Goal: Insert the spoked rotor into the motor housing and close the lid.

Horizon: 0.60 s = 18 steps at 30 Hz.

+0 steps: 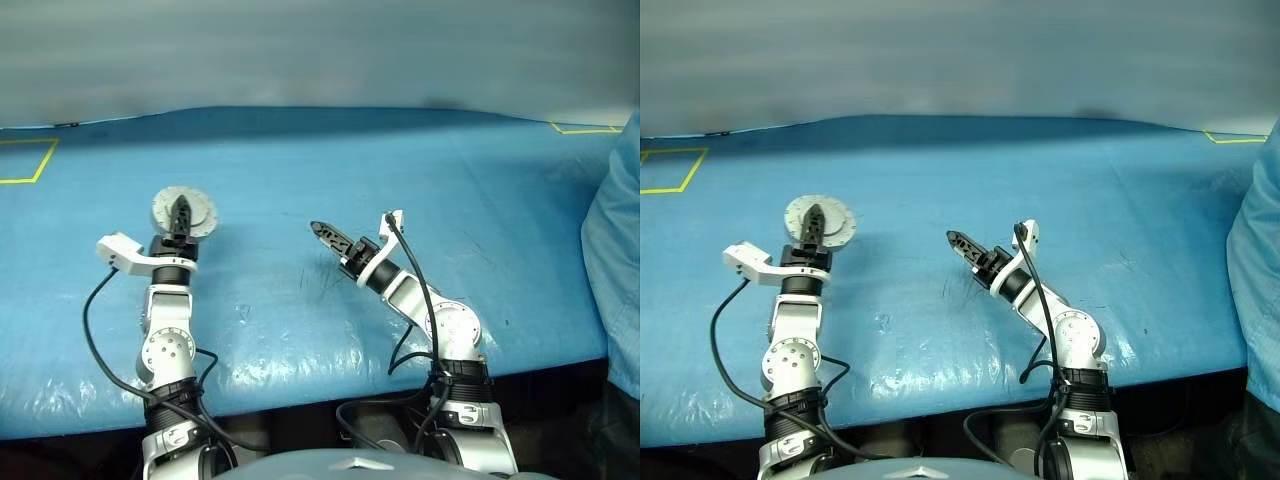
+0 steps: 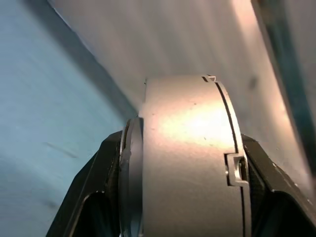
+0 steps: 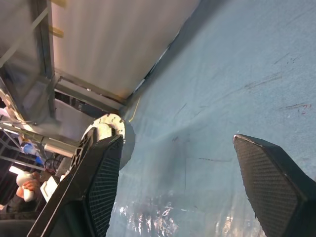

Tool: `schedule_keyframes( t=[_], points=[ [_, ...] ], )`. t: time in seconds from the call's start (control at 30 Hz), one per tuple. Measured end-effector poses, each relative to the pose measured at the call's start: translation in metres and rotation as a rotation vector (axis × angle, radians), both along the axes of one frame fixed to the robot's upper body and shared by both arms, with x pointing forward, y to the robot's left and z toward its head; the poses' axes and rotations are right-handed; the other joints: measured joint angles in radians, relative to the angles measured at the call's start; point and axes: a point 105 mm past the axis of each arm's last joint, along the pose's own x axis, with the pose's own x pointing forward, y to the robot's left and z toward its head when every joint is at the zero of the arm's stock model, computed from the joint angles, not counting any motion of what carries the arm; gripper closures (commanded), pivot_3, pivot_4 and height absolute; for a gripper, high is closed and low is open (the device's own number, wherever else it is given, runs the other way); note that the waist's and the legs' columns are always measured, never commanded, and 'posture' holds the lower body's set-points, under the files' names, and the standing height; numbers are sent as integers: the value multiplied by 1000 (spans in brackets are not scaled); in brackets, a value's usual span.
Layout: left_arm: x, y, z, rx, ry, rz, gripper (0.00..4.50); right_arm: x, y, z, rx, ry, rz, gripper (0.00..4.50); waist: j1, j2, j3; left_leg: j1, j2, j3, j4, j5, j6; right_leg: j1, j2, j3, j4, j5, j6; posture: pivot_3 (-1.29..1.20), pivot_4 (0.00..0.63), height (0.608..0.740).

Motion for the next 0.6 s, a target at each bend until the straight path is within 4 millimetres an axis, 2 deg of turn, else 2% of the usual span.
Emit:
schedule_keyframes(
  t=[0.17,0.33,0.47,0.6],
  points=[
    [-20,50,-4,133,93,229,1736,-11,-1,12,16,-82,48,751,3,-2,1,-1,0,-1,0,0,0,0,0,-1,-1,2,4,0,150,740],
    [-29,61,-10,198,138,272,1736,-17,6,19,16,-124,93,751,13,-2,1,0,0,-1,2,0,0,2,-1,-1,-1,0,0,0,150,740],
    [-33,75,-28,210,243,331,1736,-19,10,18,16,-124,106,751,11,-3,1,0,0,-1,3,0,0,2,0,-1,0,0,0,0,150,740],
    [-37,82,-37,206,293,367,1736,-19,10,17,10,-123,106,751,12,-5,1,0,0,-2,2,0,0,2,0,-1,0,0,0,0,150,740]
  ],
)
